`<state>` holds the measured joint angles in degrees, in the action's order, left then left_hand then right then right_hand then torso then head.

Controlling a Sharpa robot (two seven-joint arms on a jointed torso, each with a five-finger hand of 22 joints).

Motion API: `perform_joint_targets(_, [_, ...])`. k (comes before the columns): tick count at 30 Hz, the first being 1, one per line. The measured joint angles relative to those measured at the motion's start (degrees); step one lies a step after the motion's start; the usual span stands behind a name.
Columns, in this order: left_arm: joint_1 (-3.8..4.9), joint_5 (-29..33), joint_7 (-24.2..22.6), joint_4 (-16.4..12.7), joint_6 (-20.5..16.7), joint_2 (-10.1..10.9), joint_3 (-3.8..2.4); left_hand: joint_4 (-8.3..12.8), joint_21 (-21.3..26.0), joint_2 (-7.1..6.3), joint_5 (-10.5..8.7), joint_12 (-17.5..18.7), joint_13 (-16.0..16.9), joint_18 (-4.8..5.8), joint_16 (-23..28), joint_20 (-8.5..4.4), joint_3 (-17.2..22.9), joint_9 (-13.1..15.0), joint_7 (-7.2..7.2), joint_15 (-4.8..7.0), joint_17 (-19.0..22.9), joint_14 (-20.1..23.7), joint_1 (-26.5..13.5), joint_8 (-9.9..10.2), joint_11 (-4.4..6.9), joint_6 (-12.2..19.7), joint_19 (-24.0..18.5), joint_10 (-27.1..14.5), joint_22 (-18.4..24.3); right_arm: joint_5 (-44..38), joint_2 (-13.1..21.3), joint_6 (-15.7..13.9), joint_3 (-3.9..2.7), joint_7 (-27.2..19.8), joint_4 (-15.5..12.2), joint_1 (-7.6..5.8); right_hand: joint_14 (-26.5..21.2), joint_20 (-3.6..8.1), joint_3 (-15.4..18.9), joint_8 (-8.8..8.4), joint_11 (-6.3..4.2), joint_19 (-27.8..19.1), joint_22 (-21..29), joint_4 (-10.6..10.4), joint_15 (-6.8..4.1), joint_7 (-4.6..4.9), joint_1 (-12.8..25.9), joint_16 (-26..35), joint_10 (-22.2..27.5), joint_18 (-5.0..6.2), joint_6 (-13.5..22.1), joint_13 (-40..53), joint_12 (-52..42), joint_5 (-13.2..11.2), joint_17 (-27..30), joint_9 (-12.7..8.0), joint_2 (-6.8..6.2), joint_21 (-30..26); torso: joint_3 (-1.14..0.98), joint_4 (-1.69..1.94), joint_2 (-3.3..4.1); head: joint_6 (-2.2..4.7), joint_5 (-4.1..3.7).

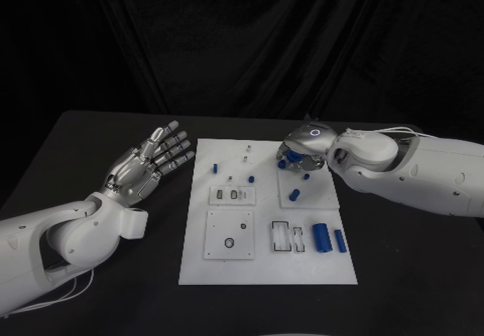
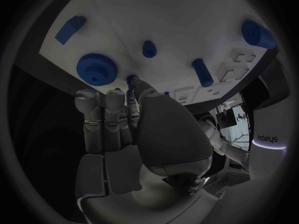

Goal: Assemble the parts on the task board

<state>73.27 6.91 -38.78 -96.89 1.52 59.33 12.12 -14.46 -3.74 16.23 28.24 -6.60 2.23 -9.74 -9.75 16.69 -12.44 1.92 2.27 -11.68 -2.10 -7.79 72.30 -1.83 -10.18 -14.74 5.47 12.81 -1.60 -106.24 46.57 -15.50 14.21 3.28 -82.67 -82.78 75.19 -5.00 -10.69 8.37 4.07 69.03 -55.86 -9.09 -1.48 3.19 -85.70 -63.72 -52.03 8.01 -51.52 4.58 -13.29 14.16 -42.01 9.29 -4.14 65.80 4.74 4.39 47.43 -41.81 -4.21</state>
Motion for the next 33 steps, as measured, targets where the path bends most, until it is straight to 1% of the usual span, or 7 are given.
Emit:
perform_joint_targets(12, [0.00,0.0,0.0,0.7,0.4,-0.4,0.00,0.2,0.0,0.01,0.44,0.0,0.0,0.00,-0.2,0.00,0.5,0.0,0.00,0.00,0.0,0.0,0.5,0.0,-0.11,0.0,0.0,-0.1,0.0,0.6,-1.0,-1.0,0.00,-0.2,1.1,0.86,0.2,0.19,-1.7,-0.68,-0.60,0.2,-0.3,-0.4,-0.20,0.64,0.0,0.0,-2.0,0.00,-0.2,0.0,0.7,0.0,0.7,0.2,0.00,0.1,-0.01,-0.02,0.08,-0.19,0.05])
perform_joint_targets(20, [0.00,0.1,0.0,1.0,0.7,-0.5,0.00,0.7,0.0,0.23,1.05,0.0,0.0,0.03,-0.2,0.00,1.0,0.0,0.20,-0.20,0.0,0.2,0.7,0.0,-0.19,0.2,0.0,-0.2,0.0,0.9,-1.6,-2.0,0.00,-0.3,1.8,1.13,0.5,0.44,-3.5,-0.65,-0.84,0.4,-0.9,-0.8,-0.51,1.92,0.0,0.2,-4.6,0.01,-1.8,-0.2,1.7,0.0,0.8,0.8,0.00,0.1,0.03,-0.07,0.14,-0.22,0.19])
perform_joint_targets(23, [0.00,0.1,0.0,1.1,0.8,-0.5,0.00,0.7,0.0,0.11,1.22,0.0,0.0,0.96,-0.2,0.00,1.0,0.0,0.20,-0.20,0.0,0.2,0.8,0.0,-0.19,0.2,0.0,-0.2,0.0,1.0,-1.8,-2.5,0.00,-0.5,1.9,1.24,0.5,0.53,-4.5,0.24,-0.99,0.5,-1.3,-0.8,-0.54,2.17,-0.1,0.2,-6.7,0.01,-3.8,-0.2,1.8,0.0,0.8,1.4,0.03,0.1,0.05,-0.07,0.15,-0.23,0.20])
perform_joint_targets(26, [0.00,0.1,0.0,1.2,0.9,-0.6,0.00,1.1,0.0,0.01,1.55,-0.2,0.0,0.96,-0.4,0.00,1.4,0.0,0.30,-0.20,0.0,0.2,0.9,0.0,-0.39,0.1,0.0,-0.4,0.0,1.1,-1.9,-3.0,-0.04,-0.8,2.0,1.29,1.5,1.22,-5.5,1.48,-1.27,1.5,-2.7,-0.4,-1.23,2.10,-0.8,0.2,-11.1,0.01,-6.6,-0.2,1.9,-0.1,0.2,2.3,-0.08,0.8,0.05,-0.07,0.17,-0.23,0.19])
perform_joint_targets(30, [0.00,0.1,0.0,1.2,1.0,-0.6,0.00,1.4,0.0,0.23,1.93,-0.2,0.0,0.95,-0.4,0.00,1.7,0.0,0.40,-0.20,0.0,0.2,1.1,0.0,-0.39,0.0,0.0,-0.4,0.0,1.3,-1.9,-3.9,-0.05,-1.2,1.9,1.35,2.8,1.62,-6.3,2.78,-1.57,2.9,-4.5,0.4,-1.61,2.25,-1.3,0.0,-15.0,-0.08,-9.2,-0.2,2.4,-0.2,-0.9,2.4,-0.47,1.9,0.06,-0.04,0.17,-0.20,0.18])
perform_joint_targets(31, [0.00,0.1,0.0,1.3,1.0,-0.6,0.00,1.4,0.0,0.04,2.08,-0.2,0.0,0.94,-0.4,0.00,1.7,0.0,0.40,-0.20,0.0,0.2,1.3,0.0,-0.39,0.0,0.0,-0.4,0.0,1.4,-1.9,-4.2,-0.05,-1.3,1.9,1.37,3.0,1.63,-6.5,2.79,-1.40,3.1,-4.8,0.7,-1.75,2.16,-1.4,-0.1,-15.4,-0.80,-9.5,-0.2,2.5,-0.2,-1.1,2.4,-0.63,2.0,0.06,-0.03,0.17,-0.19,0.18])
perform_joint_targets(33, [0.00,0.1,0.0,1.3,1.0,-0.5,0.00,1.6,0.0,0.00,2.10,-0.2,0.0,0.95,-0.4,0.00,1.9,0.0,0.60,-0.20,0.0,0.2,1.4,0.0,-0.39,-0.2,0.0,-0.4,0.0,1.8,-1.9,-4.8,-0.04,-1.5,1.8,1.42,3.7,1.53,-6.9,2.79,-0.70,3.8,-5.6,1.1,-1.38,2.35,-1.7,-0.4,-16.1,-0.91,-9.9,-0.2,3.2,-0.3,-1.7,2.4,-0.75,2.6,0.07,-0.03,0.18,-0.14,0.29])
